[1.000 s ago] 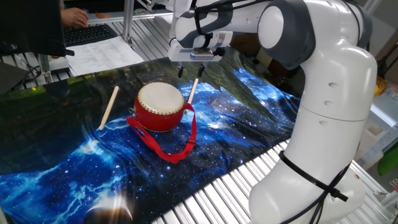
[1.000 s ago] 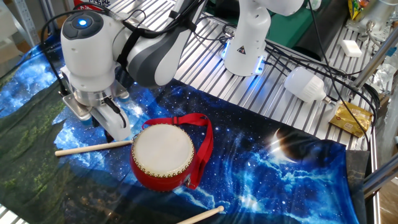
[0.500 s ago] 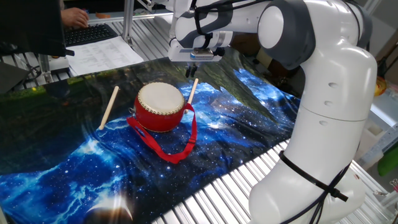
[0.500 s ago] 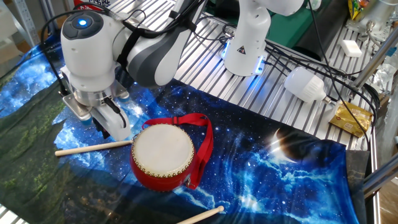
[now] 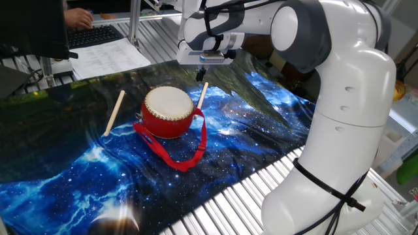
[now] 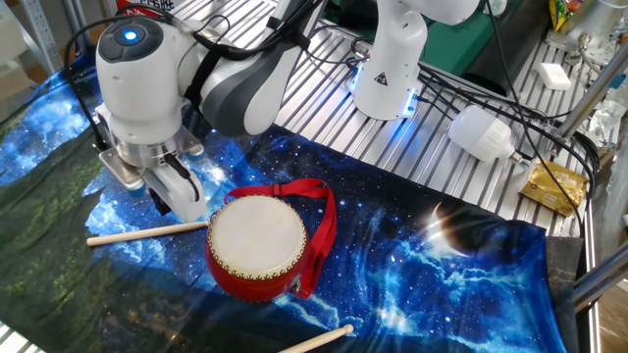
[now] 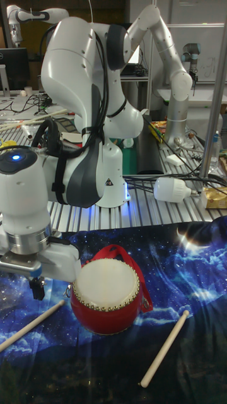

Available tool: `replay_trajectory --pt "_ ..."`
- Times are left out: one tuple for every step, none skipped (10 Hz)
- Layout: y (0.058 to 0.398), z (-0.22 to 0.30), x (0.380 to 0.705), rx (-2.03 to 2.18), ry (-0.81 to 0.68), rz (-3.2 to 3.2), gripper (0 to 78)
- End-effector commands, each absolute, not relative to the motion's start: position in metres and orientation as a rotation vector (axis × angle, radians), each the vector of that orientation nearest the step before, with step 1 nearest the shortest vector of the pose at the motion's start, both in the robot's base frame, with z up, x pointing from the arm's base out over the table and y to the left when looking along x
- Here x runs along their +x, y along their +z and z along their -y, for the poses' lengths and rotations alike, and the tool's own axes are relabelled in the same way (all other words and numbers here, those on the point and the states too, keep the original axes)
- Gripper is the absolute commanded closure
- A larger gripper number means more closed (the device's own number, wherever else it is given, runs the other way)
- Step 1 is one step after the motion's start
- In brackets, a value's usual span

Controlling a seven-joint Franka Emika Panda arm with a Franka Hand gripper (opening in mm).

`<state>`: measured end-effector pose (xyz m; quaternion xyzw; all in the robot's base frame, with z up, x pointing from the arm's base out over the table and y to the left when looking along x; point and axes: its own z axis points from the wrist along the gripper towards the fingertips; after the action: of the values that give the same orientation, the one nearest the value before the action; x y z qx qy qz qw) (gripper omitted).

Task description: Play the drum

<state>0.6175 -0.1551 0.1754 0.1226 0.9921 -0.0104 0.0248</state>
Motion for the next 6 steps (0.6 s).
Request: replay_trajectory --pt "0.2073 0.1316 0.5859 0.21 -0.01 -3.098 76.4" --pt "0.2073 0.1316 0.5859 0.209 -0.009 -3.098 76.4" --pt "0.2074 0.1316 0.5858 0.208 -0.004 -3.098 76.4" --pt "0.2075 0.1316 0.5858 0.208 0.002 -3.098 76.4" --pt "0.2079 0.1317 0.5857 0.207 0.009 -3.1 76.4" --pt "0.2079 0.1317 0.5857 0.199 0.018 -3.102 76.4"
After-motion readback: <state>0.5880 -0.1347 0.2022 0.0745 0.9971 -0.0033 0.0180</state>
